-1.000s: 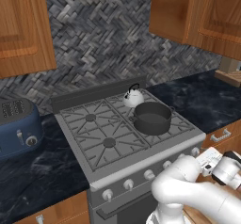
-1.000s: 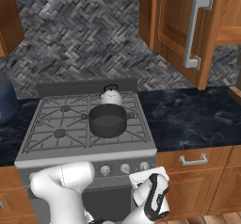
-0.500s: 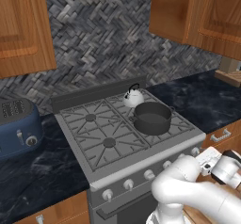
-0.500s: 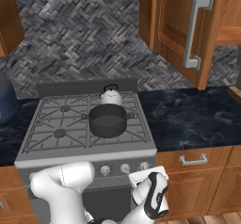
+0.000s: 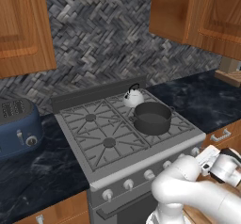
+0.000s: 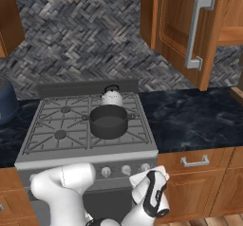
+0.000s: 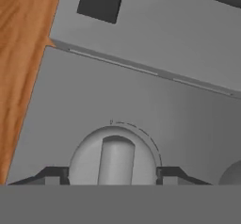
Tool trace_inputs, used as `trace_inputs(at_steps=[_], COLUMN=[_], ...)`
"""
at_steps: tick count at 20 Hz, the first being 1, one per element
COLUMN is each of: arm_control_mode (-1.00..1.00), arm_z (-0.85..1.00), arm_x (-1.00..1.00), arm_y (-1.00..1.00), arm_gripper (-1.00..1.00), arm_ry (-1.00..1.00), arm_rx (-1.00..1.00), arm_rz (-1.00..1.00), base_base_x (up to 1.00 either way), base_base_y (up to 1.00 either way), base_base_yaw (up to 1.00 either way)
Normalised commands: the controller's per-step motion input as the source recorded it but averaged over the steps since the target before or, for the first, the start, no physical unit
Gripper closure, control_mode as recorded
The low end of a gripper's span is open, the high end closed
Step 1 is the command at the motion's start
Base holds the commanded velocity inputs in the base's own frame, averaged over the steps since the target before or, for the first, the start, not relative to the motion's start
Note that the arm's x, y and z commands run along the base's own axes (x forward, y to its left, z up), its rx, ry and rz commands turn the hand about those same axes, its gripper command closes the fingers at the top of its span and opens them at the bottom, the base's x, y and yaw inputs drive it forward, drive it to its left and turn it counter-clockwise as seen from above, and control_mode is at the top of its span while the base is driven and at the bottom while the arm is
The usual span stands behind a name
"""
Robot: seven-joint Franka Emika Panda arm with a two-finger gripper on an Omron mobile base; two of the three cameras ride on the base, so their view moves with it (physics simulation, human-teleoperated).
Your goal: Pick the kettle from the cabinet and place it on a stove burner. Then pick the pot from the counter and place it on another stove burner. Finally, turn both burners on.
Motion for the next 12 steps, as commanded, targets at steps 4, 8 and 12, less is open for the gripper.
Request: trace_inputs(at_steps=[4, 8, 12], arm_control_mode=[-1.0, -1.0, -1.0], arm_z=[0.0, 0.0, 0.0], arm_x=[-0.09, -0.11, -0.12], arm_y=[0.0, 0.0, 0.0], arm_gripper=[1.0, 1.0, 1.0], arm_ry=[0.0, 0.0, 0.0], arm_rx=[-0.3, -0.3, -0.29], arm_rz=[0.0, 0.0, 0.0], base_base_x=[0.0, 0.0, 0.0], base_base_y=[0.0, 0.0, 0.0], base_base_yaw=[0.0, 0.0, 0.0])
